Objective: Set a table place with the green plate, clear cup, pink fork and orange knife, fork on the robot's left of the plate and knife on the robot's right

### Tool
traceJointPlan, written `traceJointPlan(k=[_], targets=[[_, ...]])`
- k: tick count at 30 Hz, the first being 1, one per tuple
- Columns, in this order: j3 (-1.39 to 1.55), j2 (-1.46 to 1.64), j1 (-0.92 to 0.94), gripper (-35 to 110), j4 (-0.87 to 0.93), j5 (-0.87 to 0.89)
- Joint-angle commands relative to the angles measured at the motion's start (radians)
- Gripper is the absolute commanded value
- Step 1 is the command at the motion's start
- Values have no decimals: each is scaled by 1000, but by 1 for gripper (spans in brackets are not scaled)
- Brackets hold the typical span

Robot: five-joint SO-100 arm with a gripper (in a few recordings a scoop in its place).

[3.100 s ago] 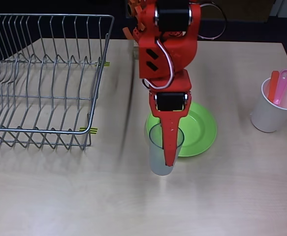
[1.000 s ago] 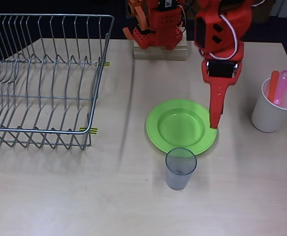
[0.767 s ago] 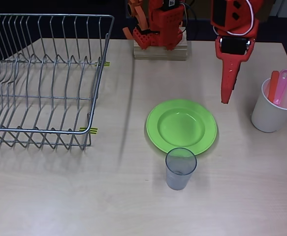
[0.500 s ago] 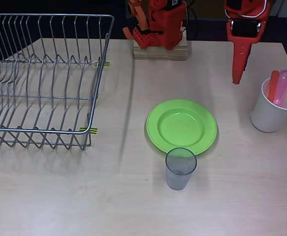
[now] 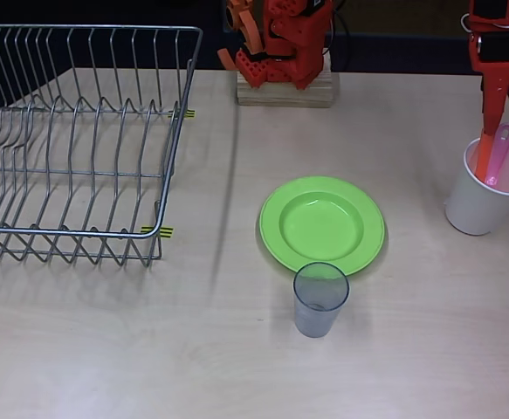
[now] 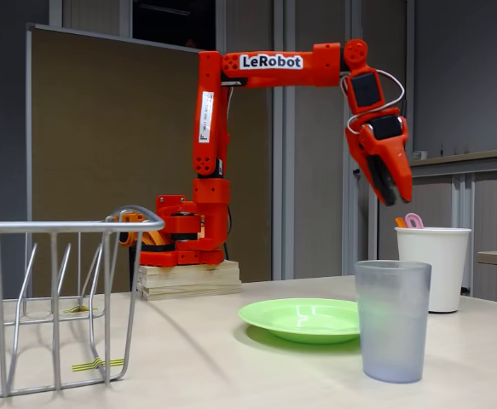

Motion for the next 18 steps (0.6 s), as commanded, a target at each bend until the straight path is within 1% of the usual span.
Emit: traceJointPlan(k=[1,4,8,18], targets=[[-23,-12,-40,22,-14,-6],[-23,-31,-51,23,-21,-5],[-3,-51,-61,29,-49,-3],[44,-64,-55,27,-95,3]])
